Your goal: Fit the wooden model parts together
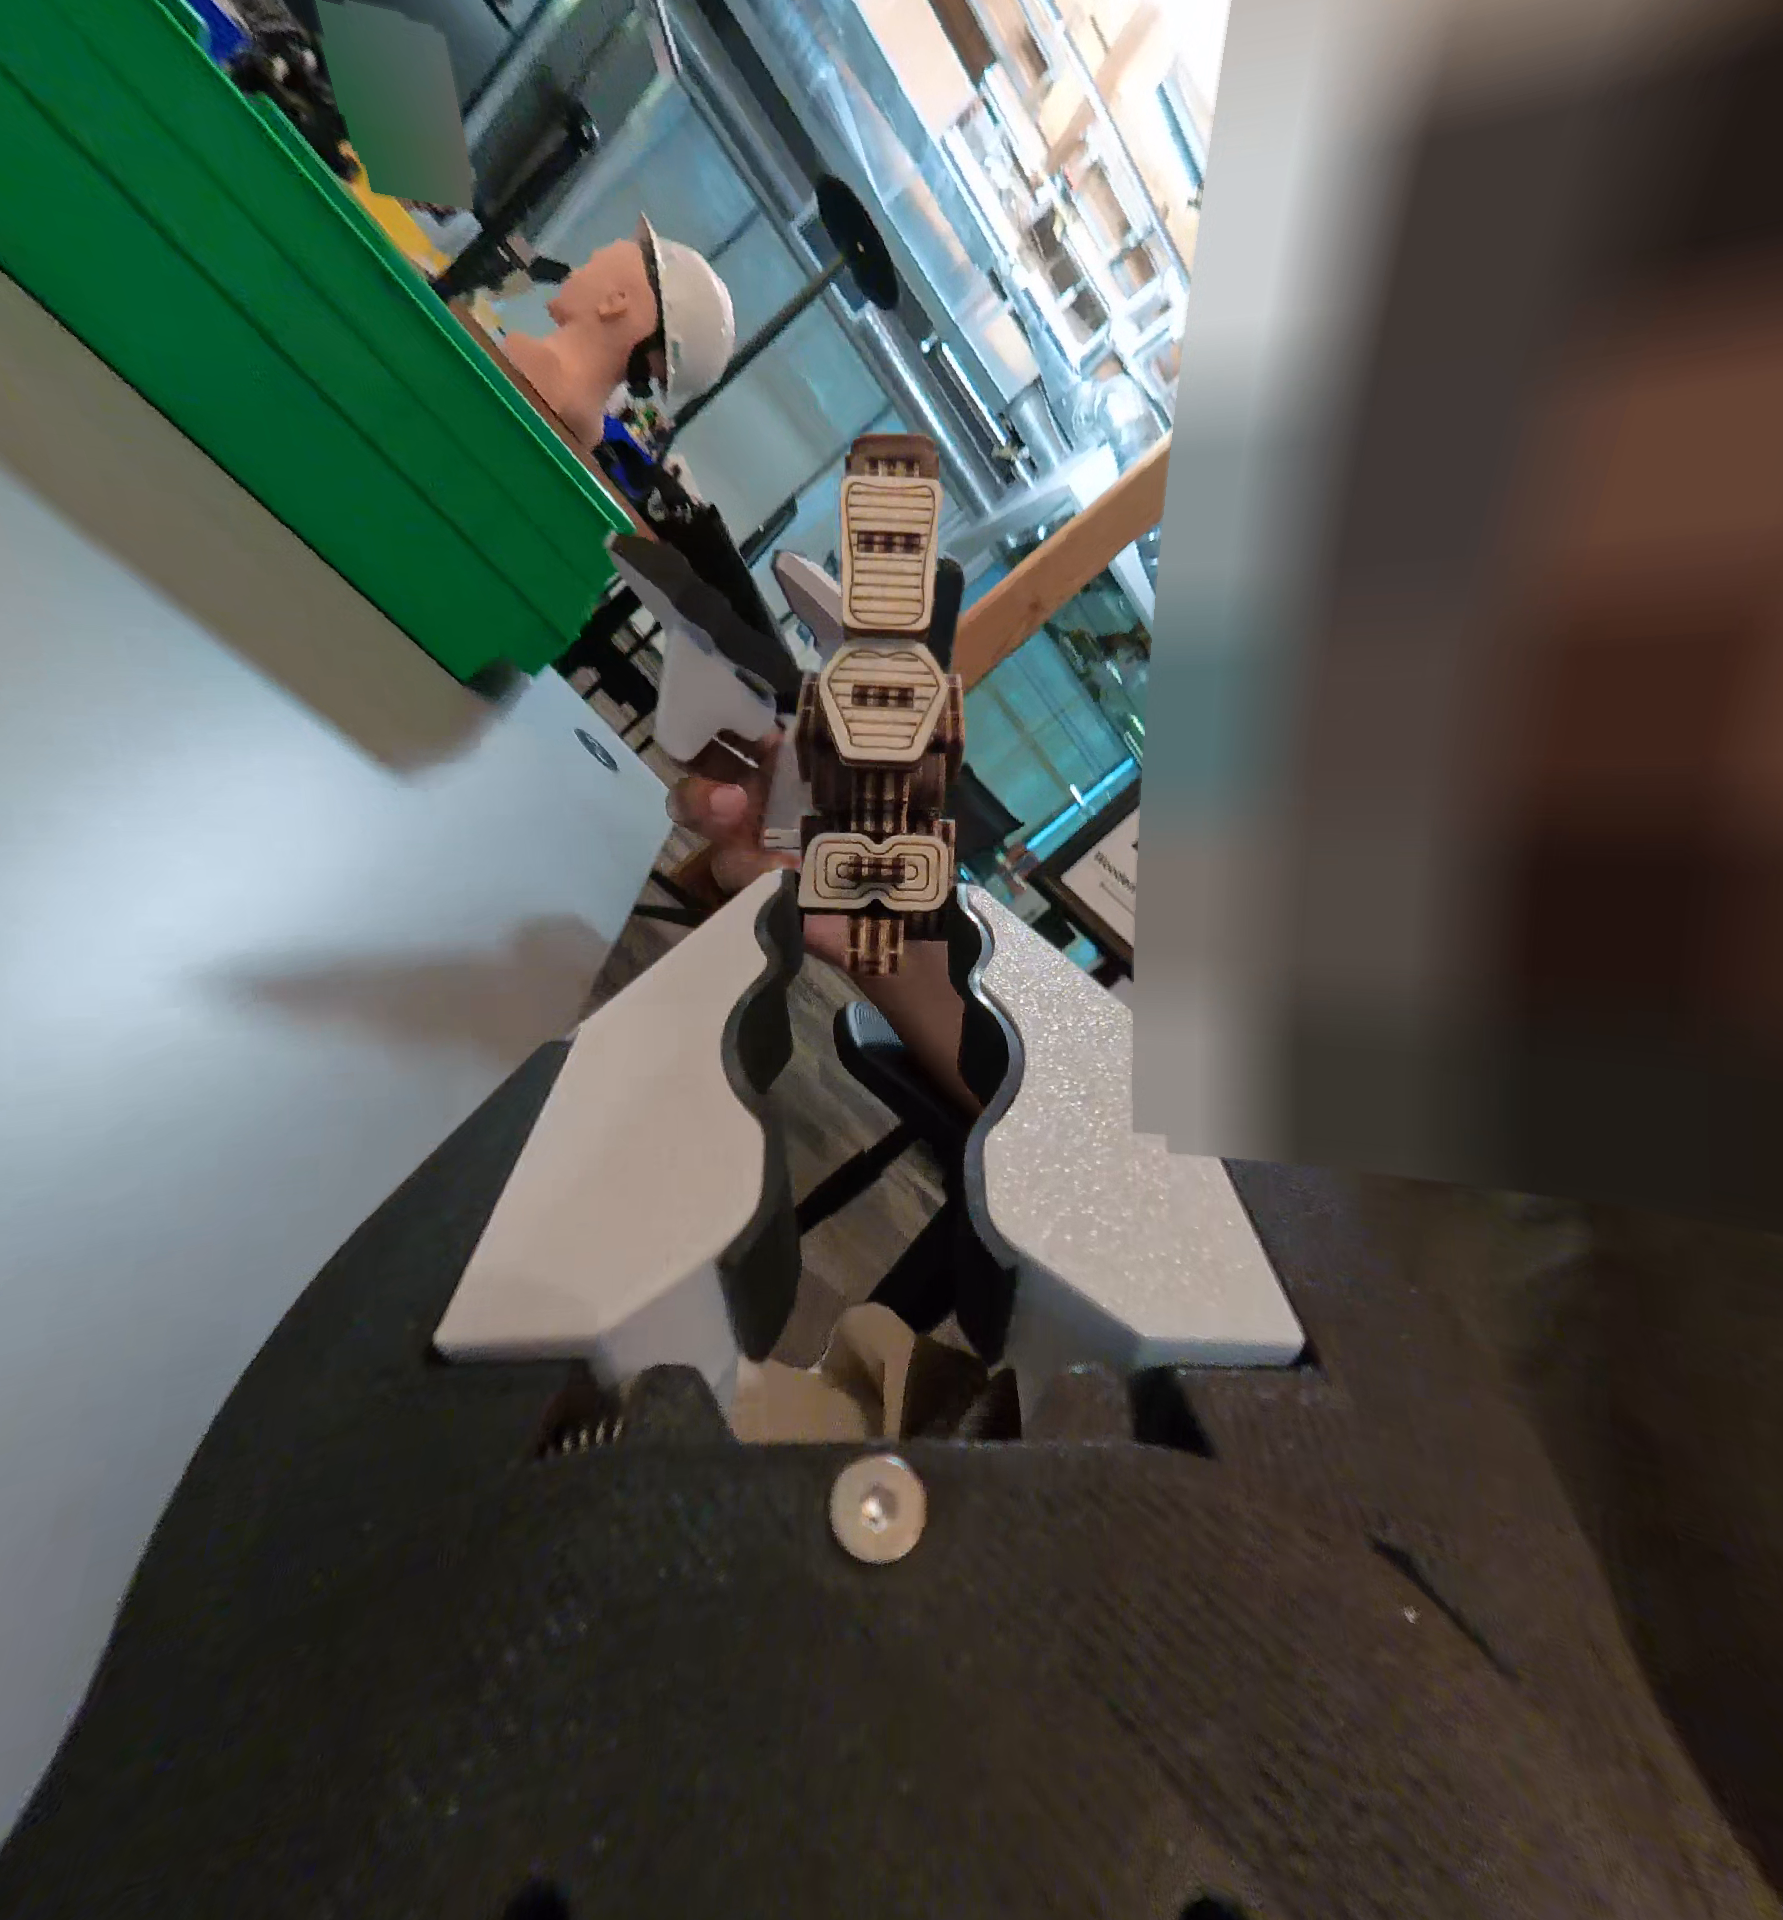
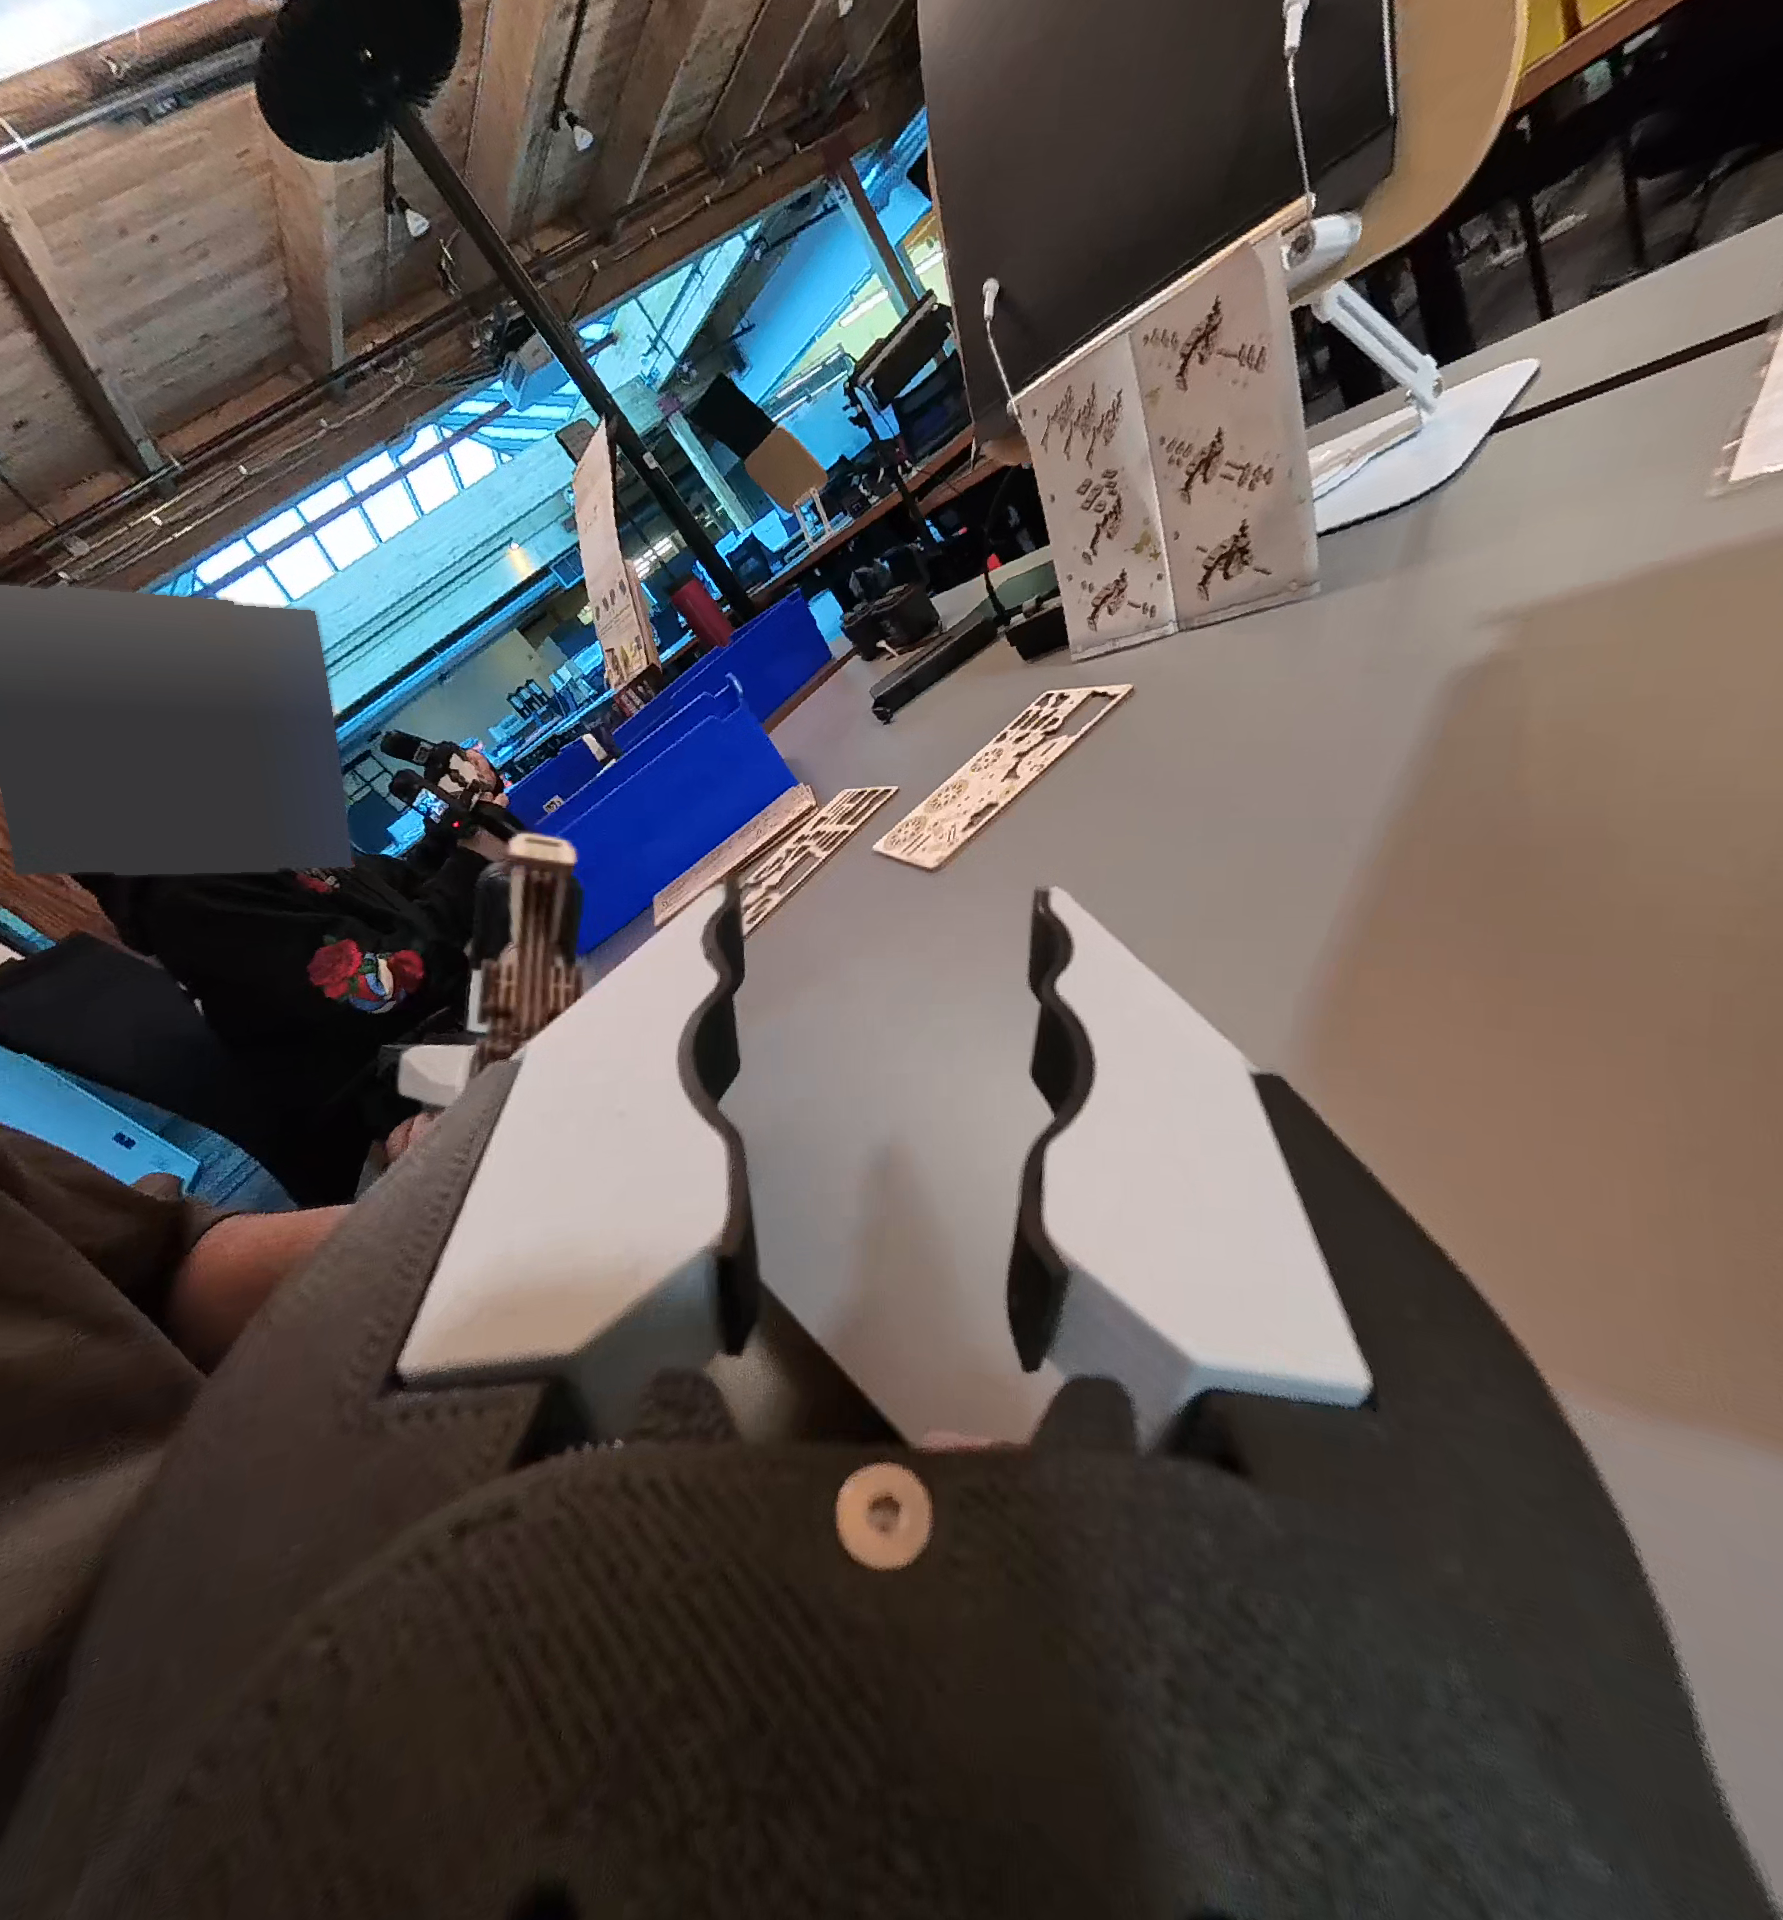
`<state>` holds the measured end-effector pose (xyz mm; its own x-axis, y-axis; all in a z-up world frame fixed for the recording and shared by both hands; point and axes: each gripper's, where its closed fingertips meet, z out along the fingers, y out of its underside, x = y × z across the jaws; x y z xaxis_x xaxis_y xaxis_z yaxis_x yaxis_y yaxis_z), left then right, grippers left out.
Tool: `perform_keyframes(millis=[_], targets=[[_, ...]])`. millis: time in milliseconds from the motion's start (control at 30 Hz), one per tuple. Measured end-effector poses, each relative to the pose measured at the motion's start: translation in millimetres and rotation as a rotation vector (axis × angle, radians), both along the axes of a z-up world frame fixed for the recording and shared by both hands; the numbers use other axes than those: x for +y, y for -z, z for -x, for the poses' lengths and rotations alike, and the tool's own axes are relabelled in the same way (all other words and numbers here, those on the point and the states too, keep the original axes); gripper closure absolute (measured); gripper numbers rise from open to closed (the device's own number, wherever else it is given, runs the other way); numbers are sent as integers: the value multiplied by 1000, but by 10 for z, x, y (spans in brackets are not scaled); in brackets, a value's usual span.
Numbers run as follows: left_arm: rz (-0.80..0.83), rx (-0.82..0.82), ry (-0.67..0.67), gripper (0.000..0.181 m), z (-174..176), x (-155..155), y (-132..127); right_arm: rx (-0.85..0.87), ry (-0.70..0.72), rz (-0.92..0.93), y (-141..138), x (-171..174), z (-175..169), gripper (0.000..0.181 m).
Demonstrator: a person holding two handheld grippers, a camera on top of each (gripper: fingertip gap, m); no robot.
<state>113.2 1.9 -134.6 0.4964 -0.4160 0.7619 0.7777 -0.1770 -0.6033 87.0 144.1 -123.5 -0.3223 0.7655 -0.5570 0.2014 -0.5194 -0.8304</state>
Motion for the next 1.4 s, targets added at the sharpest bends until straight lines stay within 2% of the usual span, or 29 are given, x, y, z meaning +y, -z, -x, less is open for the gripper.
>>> perform_keyframes(millis=[200,367,467,567,700,800,967,1100,1267,1400], targets=[[19,54,28,157,-457,-271,96,-17,-16,33,82,-198,-288,111],[54,172,22,156,-793,-409,199,-36,7,-14,148,-351,-508,107],[61,139,43,156,-938,-422,249,-46,74,-40,172,-265,-653,105],[49,88,80,156,-1056,-460,237,-30,131,10,134,-159,-774,104],[0,137,134,156,-1161,-409,49,-75,171,-26,197,-101,-948,99],[-42,177,193,157,-1293,-286,-85,-96,267,-36,70,-4,-1310,98],[-79,129,355,156,-1659,-127,-180,-199,475,-71,-130,57,-2138,92],[-125,134,462,156,-1894,-40,-310,-307,602,-51,-225,-174,-2503,88],[-136,111,517,156,-1997,116,-350,-477,693,-202,-388,-602,-2893,89],[-150,131,541,156,-2030,74,-369,-601,731,-282,-407,-993,-3207,90]])
